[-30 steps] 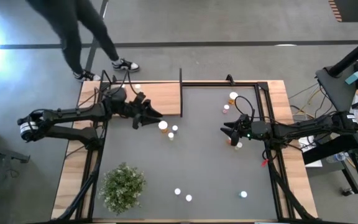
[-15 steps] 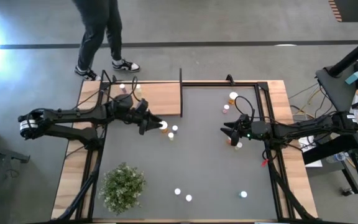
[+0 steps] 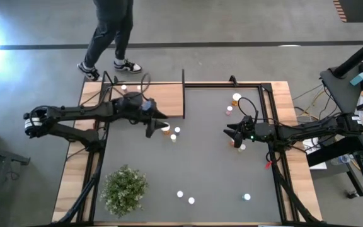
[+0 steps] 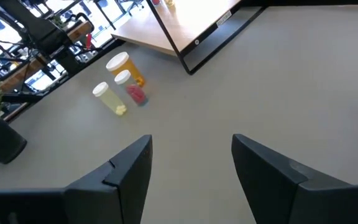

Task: Pick and place medicine bottles onto shelf by color
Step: Put the bottom left orange pill bottle on the shelf

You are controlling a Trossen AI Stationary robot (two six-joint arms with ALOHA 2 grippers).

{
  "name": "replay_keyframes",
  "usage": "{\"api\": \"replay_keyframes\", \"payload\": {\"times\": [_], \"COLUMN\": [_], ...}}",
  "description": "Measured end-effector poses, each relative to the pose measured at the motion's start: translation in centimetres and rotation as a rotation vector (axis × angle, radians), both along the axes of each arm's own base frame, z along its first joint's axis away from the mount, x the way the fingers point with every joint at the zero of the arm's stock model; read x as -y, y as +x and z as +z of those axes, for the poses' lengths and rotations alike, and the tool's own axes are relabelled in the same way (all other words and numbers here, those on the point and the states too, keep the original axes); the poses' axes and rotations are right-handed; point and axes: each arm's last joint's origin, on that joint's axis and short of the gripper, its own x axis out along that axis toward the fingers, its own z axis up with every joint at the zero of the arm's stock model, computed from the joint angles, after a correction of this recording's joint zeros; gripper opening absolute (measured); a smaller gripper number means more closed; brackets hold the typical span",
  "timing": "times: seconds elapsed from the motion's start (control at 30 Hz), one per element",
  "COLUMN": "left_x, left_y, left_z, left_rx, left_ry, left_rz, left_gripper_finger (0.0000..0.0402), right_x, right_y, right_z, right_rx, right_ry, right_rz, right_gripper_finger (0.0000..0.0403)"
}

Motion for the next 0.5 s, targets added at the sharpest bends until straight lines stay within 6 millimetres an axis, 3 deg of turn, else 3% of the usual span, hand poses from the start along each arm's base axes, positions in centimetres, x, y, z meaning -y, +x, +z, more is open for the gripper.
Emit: {"api": "replay_keyframes", "payload": {"times": [0.23,0.5], "left_x": [0.4,0.0], "left_y": [1.4,2.4], "left_z": [0.0,-0.9], "left_rx": [-0.265,-0.330], "left_ry": [0.123,0.139], "left_rz": [-0.055,-0.009], "left_gripper_finger": [0.0191,0.0223], "right_x": [0.0,0.0], "right_y": [0.0,0.0], "right_z": [0.0,0.0], "right_rx": [0.000,0.000], "right_ry": [0.000,0.000], "right_rz": [0.000,0.000], "right_gripper_finger": [0.0210,0.0210]}}
